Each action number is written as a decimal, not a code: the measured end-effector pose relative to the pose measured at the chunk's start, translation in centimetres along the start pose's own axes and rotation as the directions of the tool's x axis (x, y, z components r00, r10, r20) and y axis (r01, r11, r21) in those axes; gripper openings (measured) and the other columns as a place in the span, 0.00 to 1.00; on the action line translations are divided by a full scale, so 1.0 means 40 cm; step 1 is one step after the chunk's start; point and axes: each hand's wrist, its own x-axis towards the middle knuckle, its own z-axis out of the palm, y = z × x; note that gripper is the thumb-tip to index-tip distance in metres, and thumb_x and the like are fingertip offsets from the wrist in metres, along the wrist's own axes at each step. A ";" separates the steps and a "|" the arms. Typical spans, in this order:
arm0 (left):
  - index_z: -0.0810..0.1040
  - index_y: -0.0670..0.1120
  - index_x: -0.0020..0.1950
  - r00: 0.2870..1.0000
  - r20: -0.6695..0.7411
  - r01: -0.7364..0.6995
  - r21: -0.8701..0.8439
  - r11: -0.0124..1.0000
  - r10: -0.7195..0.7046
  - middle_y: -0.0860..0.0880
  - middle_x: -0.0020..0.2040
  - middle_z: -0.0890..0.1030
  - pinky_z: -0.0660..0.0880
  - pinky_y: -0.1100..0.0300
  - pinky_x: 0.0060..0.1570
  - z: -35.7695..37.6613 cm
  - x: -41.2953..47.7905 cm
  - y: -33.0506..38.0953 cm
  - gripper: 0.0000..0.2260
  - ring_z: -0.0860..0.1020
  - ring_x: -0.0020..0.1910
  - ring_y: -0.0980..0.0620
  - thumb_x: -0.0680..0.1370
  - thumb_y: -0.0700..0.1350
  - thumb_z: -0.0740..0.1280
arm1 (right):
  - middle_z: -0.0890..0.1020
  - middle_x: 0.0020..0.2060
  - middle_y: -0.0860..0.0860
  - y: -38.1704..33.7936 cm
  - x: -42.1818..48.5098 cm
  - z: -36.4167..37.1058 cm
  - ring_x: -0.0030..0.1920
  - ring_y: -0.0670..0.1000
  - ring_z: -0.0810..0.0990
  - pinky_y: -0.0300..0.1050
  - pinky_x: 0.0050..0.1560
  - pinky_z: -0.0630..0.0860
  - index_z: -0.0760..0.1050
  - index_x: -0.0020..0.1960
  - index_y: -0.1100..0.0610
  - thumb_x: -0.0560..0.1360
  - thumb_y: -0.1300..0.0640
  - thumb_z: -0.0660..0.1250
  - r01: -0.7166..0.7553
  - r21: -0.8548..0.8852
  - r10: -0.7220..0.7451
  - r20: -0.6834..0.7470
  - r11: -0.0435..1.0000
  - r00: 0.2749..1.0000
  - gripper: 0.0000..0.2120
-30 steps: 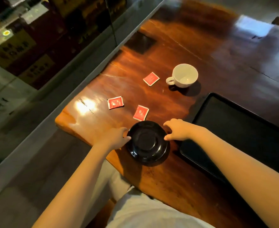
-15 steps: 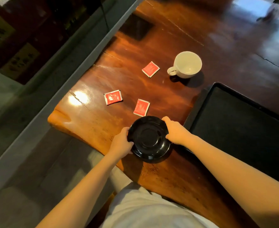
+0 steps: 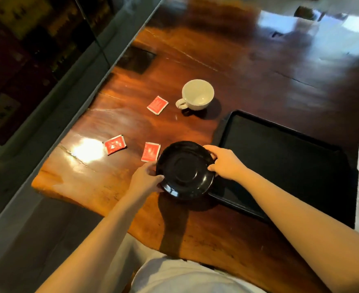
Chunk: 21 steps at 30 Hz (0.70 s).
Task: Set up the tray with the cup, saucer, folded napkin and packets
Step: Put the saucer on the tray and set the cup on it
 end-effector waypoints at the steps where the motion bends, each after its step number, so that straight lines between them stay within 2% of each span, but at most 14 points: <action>1: 0.74 0.46 0.63 0.999 0.002 -0.039 0.017 0.999 0.038 0.42 0.53 0.79 0.80 0.61 0.33 0.021 0.002 0.025 0.19 0.80 0.45 0.49 0.74 0.33 0.66 | 0.70 0.32 0.45 0.016 -0.007 -0.028 0.30 0.43 0.72 0.34 0.32 0.76 0.67 0.69 0.51 0.70 0.70 0.66 -0.012 0.019 0.013 -0.023 1.000 1.000 0.31; 2: 0.75 0.46 0.62 0.997 0.006 -0.083 0.046 0.995 0.083 0.42 0.54 0.79 0.81 0.60 0.36 0.042 0.001 0.054 0.18 0.79 0.47 0.48 0.74 0.34 0.67 | 0.70 0.32 0.46 0.032 -0.018 -0.056 0.29 0.43 0.72 0.33 0.30 0.75 0.67 0.69 0.51 0.70 0.70 0.66 -0.027 0.038 0.028 -0.043 0.999 0.999 0.31; 4: 0.76 0.45 0.61 0.988 0.012 -0.154 0.109 0.982 0.153 0.42 0.55 0.80 0.81 0.51 0.47 0.085 0.010 0.110 0.17 0.79 0.51 0.46 0.73 0.34 0.67 | 0.73 0.33 0.46 0.062 -0.036 -0.112 0.31 0.42 0.75 0.30 0.28 0.74 0.67 0.69 0.51 0.69 0.70 0.67 -0.035 0.077 0.042 -0.094 0.996 0.995 0.31; 6: 0.77 0.43 0.60 0.982 -0.013 -0.184 0.158 0.970 0.188 0.41 0.54 0.81 0.78 0.48 0.52 0.112 0.036 0.151 0.17 0.79 0.52 0.44 0.72 0.35 0.69 | 0.78 0.40 0.51 0.078 -0.034 -0.152 0.37 0.47 0.80 0.36 0.34 0.78 0.68 0.68 0.53 0.70 0.69 0.68 -0.062 0.153 0.083 -0.132 0.986 0.988 0.28; 7: 0.77 0.43 0.59 0.979 -0.023 -0.194 0.190 0.963 0.202 0.42 0.52 0.81 0.78 0.49 0.53 0.120 0.047 0.166 0.17 0.79 0.52 0.44 0.71 0.36 0.69 | 0.80 0.42 0.53 0.087 -0.027 -0.161 0.40 0.50 0.81 0.42 0.38 0.81 0.70 0.66 0.55 0.70 0.68 0.68 -0.094 0.204 0.126 -0.151 0.974 0.980 0.26; 9: 0.77 0.43 0.59 0.968 0.028 -0.248 0.270 0.930 0.250 0.46 0.48 0.81 0.78 0.57 0.47 0.277 0.042 0.262 0.17 0.80 0.47 0.47 0.71 0.38 0.71 | 0.80 0.40 0.53 0.195 -0.081 -0.289 0.41 0.52 0.82 0.47 0.42 0.81 0.72 0.61 0.57 0.70 0.68 0.69 -0.148 0.317 0.235 -0.256 0.937 0.938 0.21; 11: 0.77 0.42 0.58 0.968 0.053 -0.252 0.271 0.929 0.247 0.49 0.42 0.79 0.77 0.68 0.29 0.302 0.059 0.287 0.15 0.78 0.36 0.55 0.71 0.37 0.70 | 0.81 0.41 0.52 0.221 -0.072 -0.298 0.41 0.51 0.82 0.45 0.40 0.80 0.73 0.60 0.57 0.70 0.67 0.69 -0.172 0.359 0.280 -0.276 0.917 0.919 0.19; 12: 0.77 0.42 0.57 0.969 0.068 -0.246 0.268 0.932 0.236 0.50 0.41 0.78 0.74 0.71 0.24 0.319 0.066 0.295 0.15 0.76 0.33 0.58 0.71 0.36 0.70 | 0.81 0.43 0.54 0.230 -0.072 -0.301 0.42 0.52 0.82 0.45 0.40 0.80 0.74 0.60 0.58 0.70 0.68 0.69 -0.173 0.383 0.296 -0.290 0.907 0.910 0.19; 13: 0.77 0.42 0.57 0.973 0.073 -0.231 0.274 0.933 0.220 0.49 0.42 0.78 0.74 0.71 0.23 0.338 0.071 0.299 0.15 0.76 0.32 0.58 0.71 0.35 0.70 | 0.81 0.45 0.55 0.242 -0.072 -0.304 0.43 0.52 0.82 0.45 0.41 0.80 0.74 0.60 0.58 0.70 0.68 0.69 -0.176 0.411 0.315 -0.300 0.895 0.900 0.19; 15: 0.76 0.42 0.54 0.979 0.081 -0.202 0.277 0.939 0.187 0.46 0.45 0.79 0.77 0.66 0.25 0.392 0.083 0.307 0.14 0.77 0.32 0.57 0.70 0.33 0.69 | 0.81 0.48 0.56 0.290 -0.072 -0.314 0.44 0.53 0.82 0.46 0.42 0.80 0.74 0.60 0.58 0.71 0.68 0.69 -0.206 0.451 0.371 -0.316 0.869 0.873 0.19; 17: 0.76 0.42 0.54 0.983 0.075 -0.180 0.288 0.941 0.165 0.45 0.45 0.79 0.79 0.63 0.28 0.432 0.089 0.320 0.14 0.79 0.33 0.53 0.70 0.31 0.69 | 0.81 0.46 0.54 0.329 -0.065 -0.322 0.43 0.51 0.81 0.44 0.40 0.79 0.74 0.60 0.59 0.71 0.68 0.69 -0.232 0.478 0.411 -0.314 0.847 0.856 0.19; 19: 0.76 0.41 0.54 0.987 0.081 -0.157 0.311 0.937 0.138 0.41 0.49 0.80 0.82 0.53 0.37 0.462 0.103 0.323 0.14 0.82 0.40 0.45 0.70 0.30 0.69 | 0.79 0.43 0.51 0.356 -0.050 -0.325 0.40 0.48 0.80 0.41 0.37 0.78 0.74 0.60 0.58 0.71 0.68 0.68 -0.251 0.496 0.439 -0.310 0.831 0.843 0.19; 21: 0.76 0.41 0.54 0.990 0.065 -0.143 0.333 0.932 0.128 0.39 0.52 0.80 0.81 0.48 0.43 0.483 0.118 0.319 0.15 0.82 0.46 0.42 0.70 0.31 0.69 | 0.80 0.44 0.51 0.379 -0.034 -0.322 0.41 0.48 0.80 0.43 0.40 0.79 0.74 0.60 0.58 0.71 0.68 0.68 -0.259 0.502 0.452 -0.309 0.825 0.837 0.19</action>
